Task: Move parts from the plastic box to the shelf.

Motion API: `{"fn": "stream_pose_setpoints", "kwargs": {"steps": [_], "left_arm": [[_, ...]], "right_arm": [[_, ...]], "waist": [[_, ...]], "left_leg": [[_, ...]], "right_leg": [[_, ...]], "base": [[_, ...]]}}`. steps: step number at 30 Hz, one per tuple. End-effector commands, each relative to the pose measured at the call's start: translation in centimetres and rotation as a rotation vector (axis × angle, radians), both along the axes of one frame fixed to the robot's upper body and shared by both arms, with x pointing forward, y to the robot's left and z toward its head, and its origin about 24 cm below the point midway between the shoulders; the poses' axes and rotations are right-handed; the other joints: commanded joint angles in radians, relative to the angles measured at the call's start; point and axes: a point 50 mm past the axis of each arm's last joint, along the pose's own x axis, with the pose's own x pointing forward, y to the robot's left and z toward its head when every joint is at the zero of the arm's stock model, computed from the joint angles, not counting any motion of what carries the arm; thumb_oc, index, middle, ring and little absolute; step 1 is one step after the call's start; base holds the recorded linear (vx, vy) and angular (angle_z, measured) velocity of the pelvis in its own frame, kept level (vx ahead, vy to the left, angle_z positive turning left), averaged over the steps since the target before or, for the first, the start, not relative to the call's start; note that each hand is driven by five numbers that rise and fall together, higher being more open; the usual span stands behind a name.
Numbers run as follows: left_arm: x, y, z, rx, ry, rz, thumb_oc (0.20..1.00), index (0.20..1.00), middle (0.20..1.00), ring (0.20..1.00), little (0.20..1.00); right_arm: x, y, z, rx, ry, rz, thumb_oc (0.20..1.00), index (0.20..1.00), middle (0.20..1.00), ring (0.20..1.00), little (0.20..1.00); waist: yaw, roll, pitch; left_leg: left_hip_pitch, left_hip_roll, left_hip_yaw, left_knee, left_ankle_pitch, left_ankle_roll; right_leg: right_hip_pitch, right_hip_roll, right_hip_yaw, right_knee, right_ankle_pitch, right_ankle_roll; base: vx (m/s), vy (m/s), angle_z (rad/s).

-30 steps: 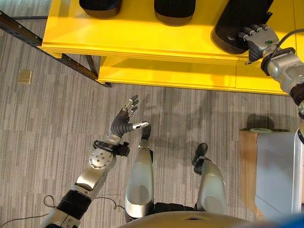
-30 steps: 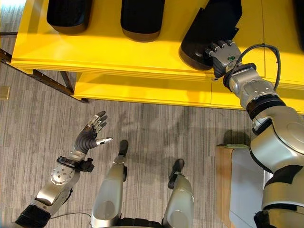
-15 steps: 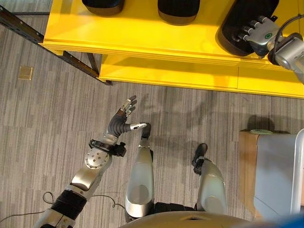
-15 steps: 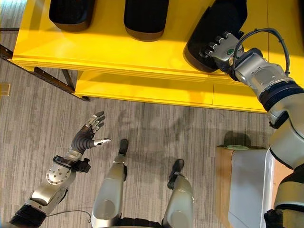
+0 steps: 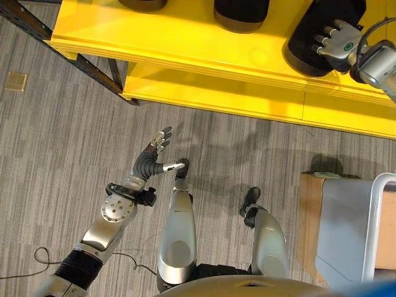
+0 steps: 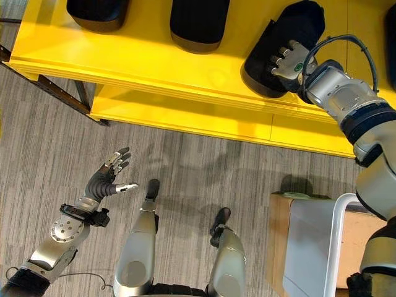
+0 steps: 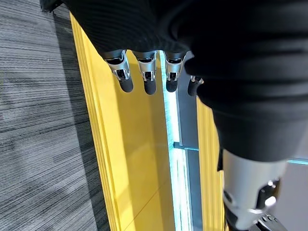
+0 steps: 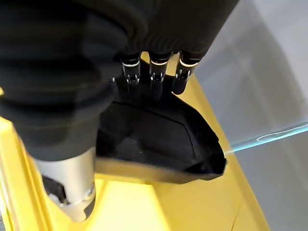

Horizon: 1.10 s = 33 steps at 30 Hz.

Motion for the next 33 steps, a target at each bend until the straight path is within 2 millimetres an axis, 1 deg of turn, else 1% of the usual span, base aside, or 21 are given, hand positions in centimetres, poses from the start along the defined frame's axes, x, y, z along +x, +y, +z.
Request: {"fn": "stream_pose_setpoints", "kwargs": {"steps": [1,5,8,11,16,23,27,28,31,33], "left_arm": [[-0.9,0.3,2.4,0.036,-0.119,-0.036,1.0,1.0,1.0,1.0,1.0],[-1.0,0.5,2.4,0.045,-0.116,-0.032,1.0,1.0,1.0,1.0,1.0],[-1.1,0.5,2.4,0.041,-0.118,-0.031,1.0,1.0,1.0,1.0,1.0],[-1.0,0.4,2.4,0.037,-0.12,-0.028,1.0,1.0,1.0,1.0,1.0],[-1.0,0.4,2.4,0.038,-0.12,-0.031,1.0,1.0,1.0,1.0,1.0],[-1.0,0.4,2.3,0.034,-0.121,-0.028,1.0,1.0,1.0,1.0,1.0],[-1.1,0.3,2.3,0.029,-0.122,-0.029,1.0,1.0,1.0,1.0,1.0],[-1.0,0.2,2.3,0.026,-0.128,-0.031,1.0,1.0,1.0,1.0,1.0],[-1.0,0.1,2.2,0.019,-0.126,-0.03,1.0,1.0,1.0,1.0,1.0],[-0.9,0.1,2.2,0.017,-0.127,-0.028,1.0,1.0,1.0,1.0,1.0]], "right_arm": [[-1.0,-1.2,3.6,-0.045,-0.1,-0.038,1.0,1.0,1.0,1.0,1.0],[-1.1,-1.5,3.4,-0.057,-0.089,-0.045,1.0,1.0,1.0,1.0,1.0],[-1.3,-2.0,3.4,-0.046,-0.087,-0.059,1.0,1.0,1.0,1.0,1.0],[-1.6,-2.7,2.9,-0.038,-0.072,-0.074,1.0,1.0,1.0,1.0,1.0],[-1.6,-2.8,2.4,-0.04,-0.05,-0.078,1.0,1.0,1.0,1.0,1.0],[-1.8,-3.5,1.4,-0.035,-0.013,-0.097,1.0,1.0,1.0,1.0,1.0],[-2.0,-4.2,1.2,-0.03,-0.007,-0.119,1.0,1.0,1.0,1.0,1.0],[-2.3,-5.1,0.9,-0.025,-0.006,-0.148,1.0,1.0,1.0,1.0,1.0],[-2.5,-5.5,0.7,-0.016,0.0,-0.154,1.0,1.0,1.0,1.0,1.0],[-2.6,-5.7,0.9,-0.01,-0.01,-0.157,1.0,1.0,1.0,1.0,1.0]], "waist": [[0.004,-0.042,-0.019],[0.004,-0.048,-0.017],[0.003,-0.045,-0.015],[0.0,-0.042,-0.011],[-0.001,-0.038,-0.008],[-0.002,-0.03,-0.005],[-0.005,-0.026,-0.005],[-0.011,-0.022,-0.004],[-0.018,-0.018,-0.002],[-0.022,-0.015,-0.002]], "left_leg": [[-0.001,0.038,-0.002,0.072,-0.099,0.002],[0.0,0.037,-0.001,0.072,-0.1,0.001],[0.001,0.038,-0.001,0.071,-0.099,0.001],[-0.002,0.038,0.001,0.078,-0.101,0.0],[-0.002,0.038,0.002,0.079,-0.102,-0.001],[-0.005,0.039,0.001,0.085,-0.102,0.0],[-0.002,0.038,0.0,0.082,-0.103,-0.001],[-0.003,0.039,0.002,0.085,-0.103,-0.001],[0.001,0.04,0.004,0.085,-0.105,-0.001],[0.002,0.042,0.004,0.085,-0.104,-0.001]], "right_leg": [[-0.003,0.003,0.034,-0.037,0.052,-0.008],[-0.002,0.004,0.035,-0.035,0.05,-0.009],[-0.002,0.004,0.035,-0.033,0.049,-0.009],[-0.002,0.006,0.036,-0.032,0.048,-0.009],[-0.003,0.007,0.038,-0.029,0.046,-0.01],[-0.009,0.008,0.04,-0.02,0.043,-0.01],[-0.008,0.009,0.04,-0.021,0.042,-0.01],[-0.01,0.007,0.041,-0.017,0.041,-0.009],[-0.009,0.009,0.044,-0.015,0.04,-0.01],[-0.01,0.01,0.044,-0.014,0.04,-0.01]], "base": [[0.0,0.0,0.0],[0.0,0.0,0.0],[0.0,0.0,0.0],[0.0,0.0,0.0],[0.0,0.0,0.0],[0.0,0.0,0.0],[0.0,0.0,0.0],[0.0,0.0,0.0],[0.0,0.0,0.0],[0.0,-0.008,-0.03]]}}
